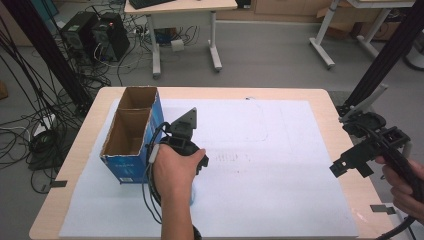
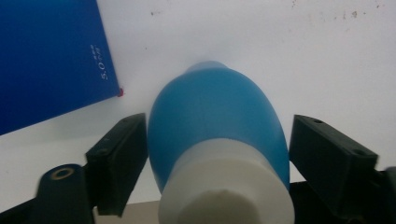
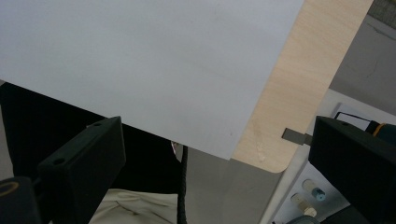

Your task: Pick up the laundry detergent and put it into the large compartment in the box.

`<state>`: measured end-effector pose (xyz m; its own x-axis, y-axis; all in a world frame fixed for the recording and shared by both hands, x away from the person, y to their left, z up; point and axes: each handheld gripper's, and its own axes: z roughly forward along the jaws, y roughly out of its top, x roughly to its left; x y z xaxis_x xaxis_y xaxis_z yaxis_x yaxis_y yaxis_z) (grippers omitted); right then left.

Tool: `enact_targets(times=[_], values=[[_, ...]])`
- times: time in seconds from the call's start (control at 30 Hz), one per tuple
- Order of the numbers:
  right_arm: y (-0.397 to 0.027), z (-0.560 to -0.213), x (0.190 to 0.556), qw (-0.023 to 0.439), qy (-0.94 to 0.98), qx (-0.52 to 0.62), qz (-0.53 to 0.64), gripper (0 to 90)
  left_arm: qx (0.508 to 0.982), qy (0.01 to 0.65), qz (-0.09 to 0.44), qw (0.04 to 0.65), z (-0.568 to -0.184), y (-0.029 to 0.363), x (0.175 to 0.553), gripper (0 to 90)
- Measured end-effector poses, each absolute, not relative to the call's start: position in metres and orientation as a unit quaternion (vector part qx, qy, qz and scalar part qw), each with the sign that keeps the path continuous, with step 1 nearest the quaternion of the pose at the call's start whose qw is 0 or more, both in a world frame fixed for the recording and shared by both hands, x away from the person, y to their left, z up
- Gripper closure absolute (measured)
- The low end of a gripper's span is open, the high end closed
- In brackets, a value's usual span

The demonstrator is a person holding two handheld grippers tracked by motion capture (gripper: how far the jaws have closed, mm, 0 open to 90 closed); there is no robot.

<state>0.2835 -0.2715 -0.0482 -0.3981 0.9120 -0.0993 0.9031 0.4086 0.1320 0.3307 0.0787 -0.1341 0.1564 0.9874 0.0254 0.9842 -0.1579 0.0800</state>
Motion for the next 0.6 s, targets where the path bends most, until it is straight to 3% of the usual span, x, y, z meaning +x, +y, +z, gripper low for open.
enact_targets(times=[0.1,0.17,0.6], values=[[-0.2717,-0.0483,0.2839,0.077,0.835,0.544,0.029,3.6,0.762,0.646,0.042,0.028,-0.1338,0.0781,0.3282,32.2],[-0.2717,-0.0484,0.2838,0.077,0.836,0.542,0.029,3.7,0.762,0.645,0.046,0.025,-0.1336,0.0774,0.3276,33.7],[-0.2731,-0.0502,0.2844,0.076,0.836,0.543,0.030,3.6,0.752,0.656,0.056,0.032,-0.1332,0.0753,0.3208,35.2]])
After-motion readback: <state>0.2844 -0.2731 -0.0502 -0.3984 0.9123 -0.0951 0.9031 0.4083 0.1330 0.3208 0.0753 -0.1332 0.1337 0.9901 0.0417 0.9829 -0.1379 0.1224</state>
